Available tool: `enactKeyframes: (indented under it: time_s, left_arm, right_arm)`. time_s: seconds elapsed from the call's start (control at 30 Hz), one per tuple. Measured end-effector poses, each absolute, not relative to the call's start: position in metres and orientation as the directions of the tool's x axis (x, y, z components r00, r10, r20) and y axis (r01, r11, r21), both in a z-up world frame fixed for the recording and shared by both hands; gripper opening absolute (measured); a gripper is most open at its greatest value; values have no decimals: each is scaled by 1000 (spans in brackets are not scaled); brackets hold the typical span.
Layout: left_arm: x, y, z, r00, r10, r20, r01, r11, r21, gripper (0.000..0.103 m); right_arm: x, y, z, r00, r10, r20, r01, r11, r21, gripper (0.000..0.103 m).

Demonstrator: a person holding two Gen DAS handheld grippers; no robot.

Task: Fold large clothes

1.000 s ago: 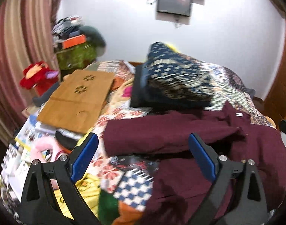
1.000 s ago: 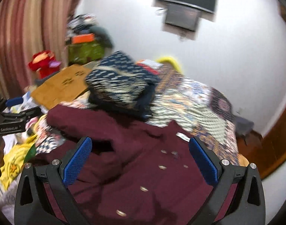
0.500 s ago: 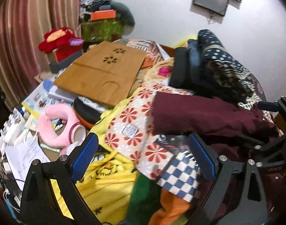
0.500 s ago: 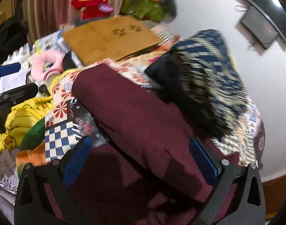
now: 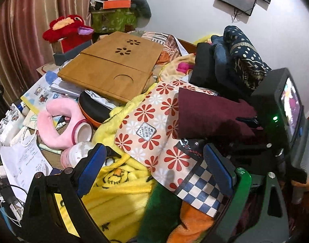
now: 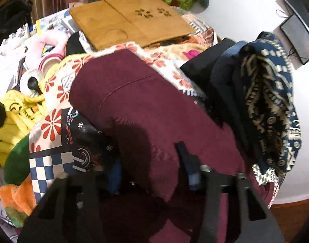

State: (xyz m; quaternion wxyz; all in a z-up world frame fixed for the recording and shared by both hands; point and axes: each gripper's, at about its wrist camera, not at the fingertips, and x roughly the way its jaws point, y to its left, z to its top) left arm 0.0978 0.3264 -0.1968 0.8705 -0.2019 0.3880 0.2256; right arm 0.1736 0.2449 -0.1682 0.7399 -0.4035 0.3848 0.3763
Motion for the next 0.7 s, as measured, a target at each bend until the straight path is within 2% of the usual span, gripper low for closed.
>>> enactKeyframes:
  time_s: [0.07, 0.13, 0.43, 0.7]
  left_arm:
    - [100, 323, -196, 598, 232, -767, -543, 821, -175, 97]
    - [101, 318, -193, 600, 232, -766, -537, 826, -171, 97]
    - [103, 293, -171, 632, 232, -739, -494, 856, -154, 97]
    - [121, 268, -165, 642, 190, -742, -443, 882, -157, 97]
  right_arm:
    - [178, 239, -157, 407, 276, -871, -868, 414, -274, 20]
    - [183, 233, -145, 386, 317, -867, -865, 450, -221, 15]
    - [199, 141, -39, 463, 514, -722, -791, 607, -74, 11]
    - [217, 20, 23, 602, 546, -583, -655, 755, 30, 10]
